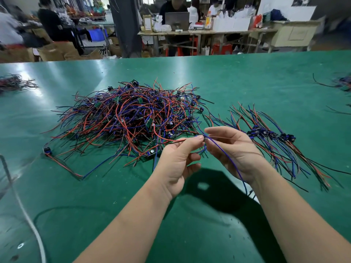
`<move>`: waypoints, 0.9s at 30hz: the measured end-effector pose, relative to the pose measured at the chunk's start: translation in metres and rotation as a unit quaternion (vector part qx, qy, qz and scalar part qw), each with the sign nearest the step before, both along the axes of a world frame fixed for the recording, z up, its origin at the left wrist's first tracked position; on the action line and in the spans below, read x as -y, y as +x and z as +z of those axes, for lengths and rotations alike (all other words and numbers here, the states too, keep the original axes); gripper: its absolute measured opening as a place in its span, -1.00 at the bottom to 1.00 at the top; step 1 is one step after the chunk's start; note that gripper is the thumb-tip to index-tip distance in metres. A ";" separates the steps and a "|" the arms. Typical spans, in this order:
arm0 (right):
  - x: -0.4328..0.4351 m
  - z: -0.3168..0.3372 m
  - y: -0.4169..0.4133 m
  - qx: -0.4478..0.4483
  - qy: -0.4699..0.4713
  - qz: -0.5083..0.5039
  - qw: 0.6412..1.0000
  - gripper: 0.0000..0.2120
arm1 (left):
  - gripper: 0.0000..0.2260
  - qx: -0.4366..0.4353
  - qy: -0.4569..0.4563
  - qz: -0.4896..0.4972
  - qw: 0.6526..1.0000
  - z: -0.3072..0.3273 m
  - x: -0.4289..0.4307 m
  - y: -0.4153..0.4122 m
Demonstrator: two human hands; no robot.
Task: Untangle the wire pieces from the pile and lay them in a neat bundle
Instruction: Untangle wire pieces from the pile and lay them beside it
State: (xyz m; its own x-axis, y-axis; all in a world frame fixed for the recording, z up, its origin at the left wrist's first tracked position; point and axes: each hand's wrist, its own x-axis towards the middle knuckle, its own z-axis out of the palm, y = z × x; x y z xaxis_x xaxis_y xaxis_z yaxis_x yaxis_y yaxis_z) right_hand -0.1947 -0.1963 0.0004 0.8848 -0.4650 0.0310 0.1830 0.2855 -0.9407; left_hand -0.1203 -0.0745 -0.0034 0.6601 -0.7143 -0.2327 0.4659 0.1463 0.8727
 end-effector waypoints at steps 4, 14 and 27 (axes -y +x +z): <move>-0.002 -0.004 0.002 0.010 0.001 0.009 1.000 -0.79 | -0.89 -0.017 0.000 -0.005 1.000 0.002 0.000 0.000; -0.006 -0.002 0.007 0.035 0.023 -0.109 0.993 -0.89 | -0.92 0.003 0.027 0.036 0.999 -0.003 0.004 -0.007; -0.002 0.009 0.000 0.030 0.116 -0.071 0.990 -0.96 | -0.82 0.443 0.014 0.037 0.896 -0.011 0.000 -0.005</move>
State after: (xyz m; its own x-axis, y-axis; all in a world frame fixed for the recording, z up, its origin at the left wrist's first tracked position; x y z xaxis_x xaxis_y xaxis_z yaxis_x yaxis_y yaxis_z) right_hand -0.1946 -0.1941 0.0090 0.8093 -0.5860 -0.0405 0.2913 0.4603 -0.8386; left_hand -0.1249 -0.0746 -0.0144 0.6399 -0.6633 0.3881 -0.4214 0.1195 0.8990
